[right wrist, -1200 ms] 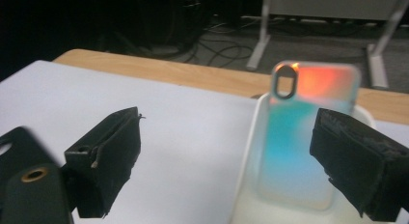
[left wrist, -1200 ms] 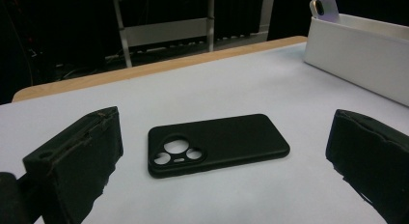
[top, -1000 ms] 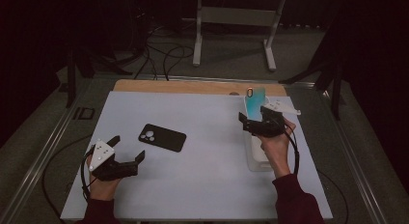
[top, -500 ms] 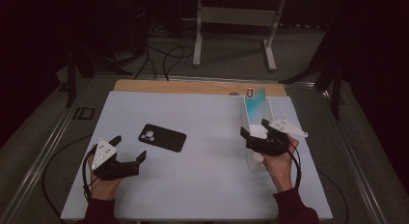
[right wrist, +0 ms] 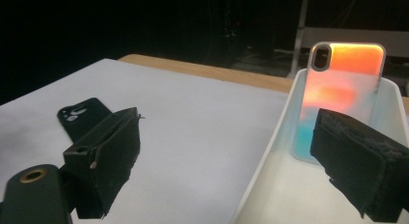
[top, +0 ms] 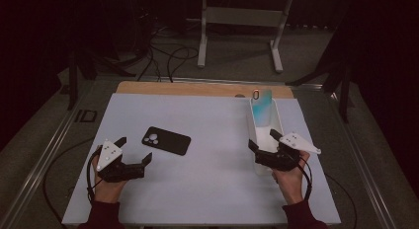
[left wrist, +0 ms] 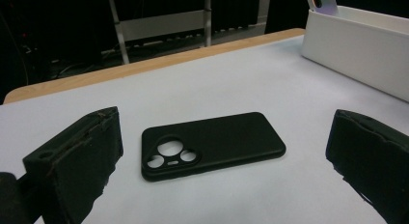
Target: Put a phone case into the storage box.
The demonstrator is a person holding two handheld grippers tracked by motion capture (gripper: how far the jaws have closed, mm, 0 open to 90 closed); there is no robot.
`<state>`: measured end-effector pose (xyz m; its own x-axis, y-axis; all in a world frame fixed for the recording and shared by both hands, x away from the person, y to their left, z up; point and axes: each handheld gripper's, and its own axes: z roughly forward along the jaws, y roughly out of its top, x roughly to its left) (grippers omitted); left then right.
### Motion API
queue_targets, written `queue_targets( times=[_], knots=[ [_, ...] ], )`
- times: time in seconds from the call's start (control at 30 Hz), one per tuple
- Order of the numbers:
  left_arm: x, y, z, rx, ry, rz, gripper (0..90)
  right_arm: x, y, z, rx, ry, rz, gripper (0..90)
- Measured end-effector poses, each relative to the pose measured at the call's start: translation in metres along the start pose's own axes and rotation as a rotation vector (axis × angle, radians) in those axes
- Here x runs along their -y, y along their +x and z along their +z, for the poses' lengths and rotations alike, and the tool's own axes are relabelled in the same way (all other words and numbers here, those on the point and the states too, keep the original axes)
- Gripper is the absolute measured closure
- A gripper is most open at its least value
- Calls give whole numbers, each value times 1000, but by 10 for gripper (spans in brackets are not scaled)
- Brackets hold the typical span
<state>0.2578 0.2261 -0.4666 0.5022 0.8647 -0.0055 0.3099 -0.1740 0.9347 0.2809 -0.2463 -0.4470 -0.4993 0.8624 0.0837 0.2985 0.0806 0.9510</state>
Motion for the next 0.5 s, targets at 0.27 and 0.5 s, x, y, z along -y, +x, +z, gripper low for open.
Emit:
queue_targets(
  times=[0.27, 0.5],
  knots=[
    [-9, 3, 15, 33, 35, -11, 0, 15, -4, -8, 6, 14, -3, 95],
    [-18, 3, 30, 46, 62, 3, 0, 15, -4, -10, 0, 2, -6, 95]
  ],
)
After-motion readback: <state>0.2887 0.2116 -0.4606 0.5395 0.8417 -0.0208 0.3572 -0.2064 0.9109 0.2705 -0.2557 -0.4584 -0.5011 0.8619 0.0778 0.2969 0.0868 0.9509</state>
